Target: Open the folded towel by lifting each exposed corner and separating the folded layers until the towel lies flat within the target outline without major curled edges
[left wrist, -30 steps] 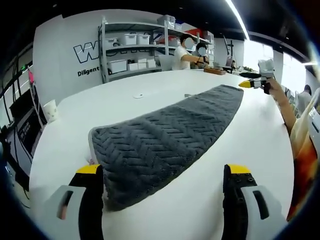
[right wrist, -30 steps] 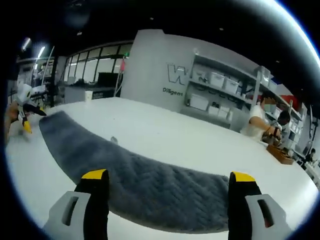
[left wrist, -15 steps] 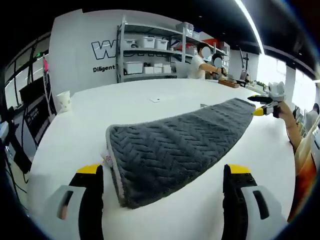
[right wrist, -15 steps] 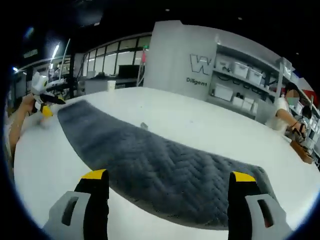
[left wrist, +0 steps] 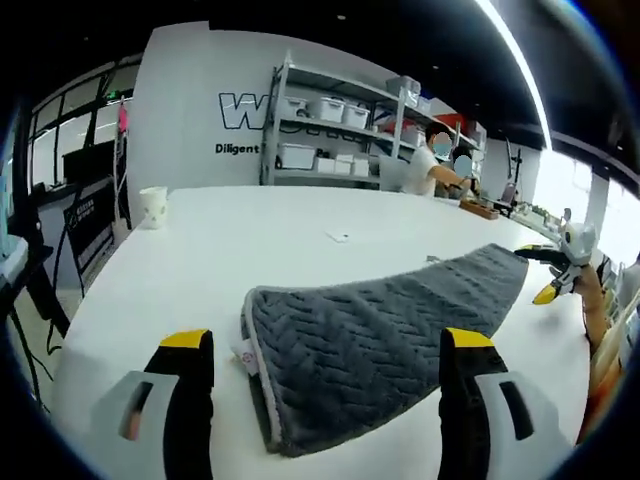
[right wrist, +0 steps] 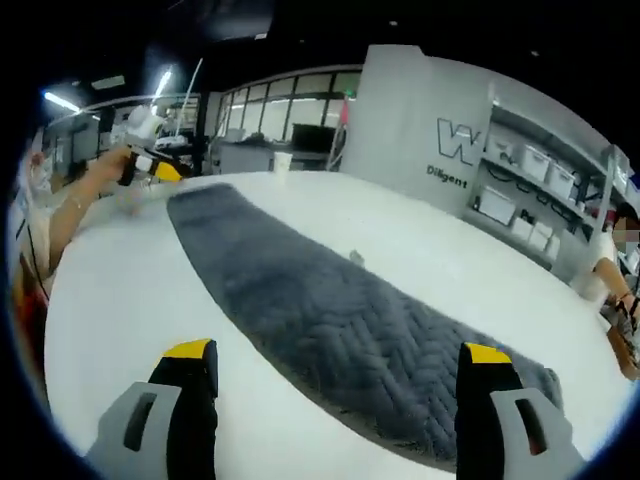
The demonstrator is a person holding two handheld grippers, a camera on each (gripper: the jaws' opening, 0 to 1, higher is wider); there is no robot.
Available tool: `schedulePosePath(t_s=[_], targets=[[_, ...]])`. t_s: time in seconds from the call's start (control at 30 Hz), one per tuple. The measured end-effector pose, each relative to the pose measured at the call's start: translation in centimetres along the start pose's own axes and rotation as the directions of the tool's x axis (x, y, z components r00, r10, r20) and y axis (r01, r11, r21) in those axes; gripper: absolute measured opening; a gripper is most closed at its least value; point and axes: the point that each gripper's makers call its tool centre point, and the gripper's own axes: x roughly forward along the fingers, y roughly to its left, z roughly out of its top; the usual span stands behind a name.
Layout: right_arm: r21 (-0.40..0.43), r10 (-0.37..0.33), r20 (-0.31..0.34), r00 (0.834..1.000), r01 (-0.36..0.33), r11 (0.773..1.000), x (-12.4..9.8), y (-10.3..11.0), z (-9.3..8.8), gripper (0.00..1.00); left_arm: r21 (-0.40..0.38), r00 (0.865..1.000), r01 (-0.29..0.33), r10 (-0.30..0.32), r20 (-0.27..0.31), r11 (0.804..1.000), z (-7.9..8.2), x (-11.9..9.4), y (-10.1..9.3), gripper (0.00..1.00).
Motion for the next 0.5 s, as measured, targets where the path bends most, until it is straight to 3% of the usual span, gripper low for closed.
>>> schedulePosePath(t_s=[0.13,0.27,0.5], targets=[[-0.018,-0.012,0.028,1.000,0.013,1.000,-0.1,-0.1,0.5,0.99,-0.038,1.000,0.025,-0.024,0.001,0.999,0.6,0.7,0.7,0.89],[-0.022,-0.041,0.009,0.999,0.042,0.999,0.0,-0.8,-0.2,0.99,-0.061,0.999,0.050,-0.050,-0.006,0.997,0.7,1.7,1.4,0.89],[0.038,-0.013,0.045,0.999,0.012,0.999,-0.1,-0.5,0.4,0.99,-0.013,0.997,0.057,-0.058,-0.048,0.998,0.6,3.6,3.1,0.86]])
